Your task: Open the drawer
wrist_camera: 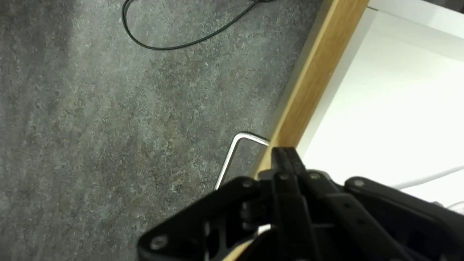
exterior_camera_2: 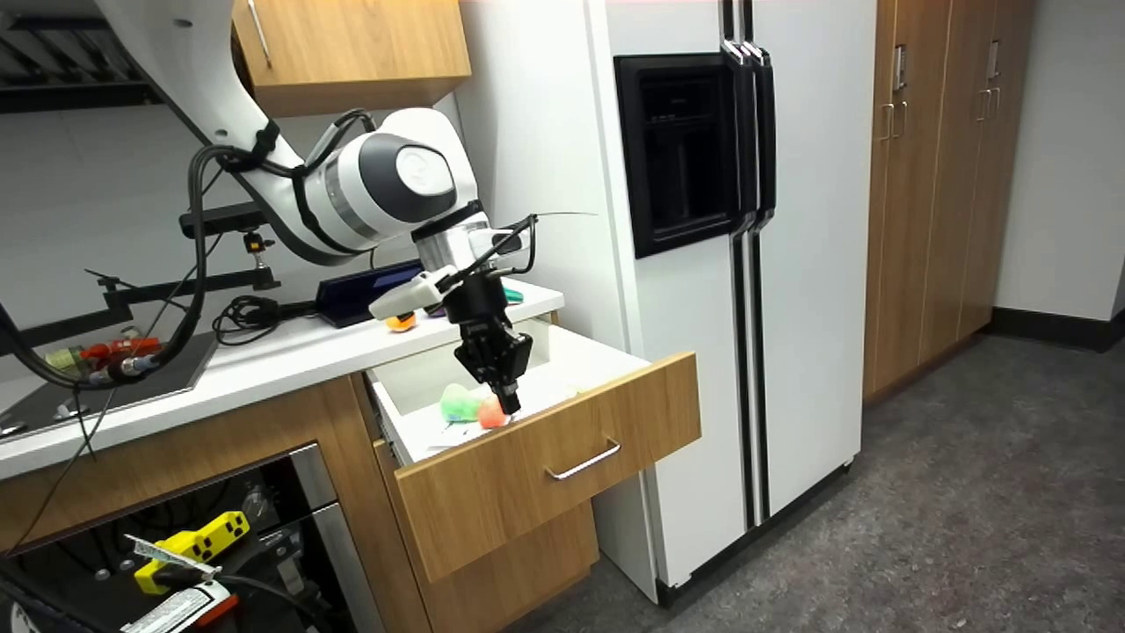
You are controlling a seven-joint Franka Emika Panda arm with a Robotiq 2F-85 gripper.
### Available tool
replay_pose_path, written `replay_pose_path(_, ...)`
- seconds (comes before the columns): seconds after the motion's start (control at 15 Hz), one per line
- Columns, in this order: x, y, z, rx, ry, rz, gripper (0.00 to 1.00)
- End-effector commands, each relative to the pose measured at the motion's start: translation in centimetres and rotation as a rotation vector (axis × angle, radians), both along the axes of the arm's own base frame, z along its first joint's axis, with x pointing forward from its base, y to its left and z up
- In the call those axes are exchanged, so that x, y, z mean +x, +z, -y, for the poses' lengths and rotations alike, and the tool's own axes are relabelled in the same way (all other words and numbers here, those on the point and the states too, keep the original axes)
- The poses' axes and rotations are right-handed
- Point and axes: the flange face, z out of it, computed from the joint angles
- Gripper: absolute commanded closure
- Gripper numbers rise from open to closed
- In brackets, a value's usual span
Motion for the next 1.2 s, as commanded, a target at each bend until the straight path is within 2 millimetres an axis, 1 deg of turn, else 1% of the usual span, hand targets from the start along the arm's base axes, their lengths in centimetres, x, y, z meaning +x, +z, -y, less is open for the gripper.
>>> replay_pose_path(0.0,0.9,6.2,-3.5,0.034,0.020,0.104,1.00)
replay_pose_path(0.2,2.3,10.6,-7.0,0.090,0.049,0.201,1.00)
replay_pose_path(0.33,2.8,12.6,-9.1,0.134,0.062,0.246,1.00)
replay_pose_path(0.47,3.0,13.8,-11.0,0.195,0.061,0.264,1.00)
replay_pose_path(0.6,2.8,14.2,-12.8,0.257,0.051,0.266,1.00)
replay_pose_path(0.67,2.8,14.3,-13.4,0.283,0.046,0.260,0.74)
replay_pose_path(0.73,2.7,14.4,-13.9,0.305,0.043,0.257,0.73)
replay_pose_path(0.8,2.6,14.5,-14.3,0.326,0.042,0.253,0.68)
replay_pose_path(0.87,2.5,14.6,-14.7,0.342,0.041,0.248,0.59)
replay_pose_path(0.93,2.5,14.6,-14.9,0.356,0.040,0.245,0.52)
replay_pose_path(1.0,2.5,14.6,-15.0,0.367,0.040,0.243,0.43)
replay_pose_path(1.13,2.5,14.8,-15.1,0.382,0.042,0.244,0.30)
